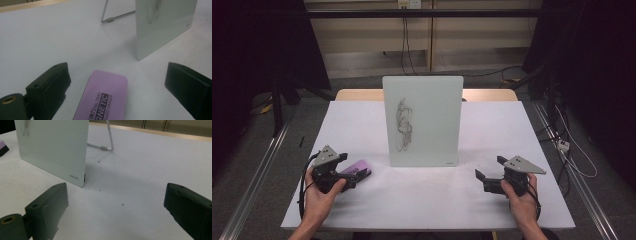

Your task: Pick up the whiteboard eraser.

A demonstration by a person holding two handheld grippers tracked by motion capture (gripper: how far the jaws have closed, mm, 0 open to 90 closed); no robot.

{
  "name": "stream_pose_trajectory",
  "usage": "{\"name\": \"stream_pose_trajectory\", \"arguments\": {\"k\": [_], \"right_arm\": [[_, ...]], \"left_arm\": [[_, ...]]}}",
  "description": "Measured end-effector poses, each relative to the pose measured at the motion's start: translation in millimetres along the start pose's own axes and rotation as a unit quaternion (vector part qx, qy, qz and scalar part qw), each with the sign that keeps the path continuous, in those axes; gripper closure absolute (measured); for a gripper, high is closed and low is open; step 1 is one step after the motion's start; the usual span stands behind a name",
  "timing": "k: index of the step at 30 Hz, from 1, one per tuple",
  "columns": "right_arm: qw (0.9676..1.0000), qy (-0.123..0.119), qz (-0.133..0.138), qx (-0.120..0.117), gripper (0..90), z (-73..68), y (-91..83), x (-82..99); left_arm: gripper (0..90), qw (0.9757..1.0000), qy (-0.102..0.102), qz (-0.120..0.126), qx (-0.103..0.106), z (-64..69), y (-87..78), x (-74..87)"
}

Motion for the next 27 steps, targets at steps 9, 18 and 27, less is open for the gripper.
{"name": "stream_pose_trajectory", "arguments": {"k": [9,18,27], "right_arm": [[1.0,-0.002,-0.003,-0.001,5.8,-0.7,1.7,-0.2],[1.0,-0.008,-0.005,-0.001,5.9,-3.4,3.1,-0.7],[0.9999,-0.01,-0.005,0.001,5.9,-4.6,2.5,-1.0]], "left_arm": [[5.9,0.9994,0.019,-0.027,0.012,-3.8,1.9,-4.5],[7.3,0.9962,0.038,-0.078,0.009,-11.4,0.7,-5.6],[15.2,0.9906,0.057,-0.124,0.01,-17.1,3.4,-8.2]]}}
Point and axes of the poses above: each handheld gripper's, and its own axes: y roughly forward along the jaws, x roughly out of its underside, z roughly to its right, the point moved 3 cm from there along y, roughly forward along the jaws, and after that the axes turned 8 degrees about -z, right-handed, at the moved point
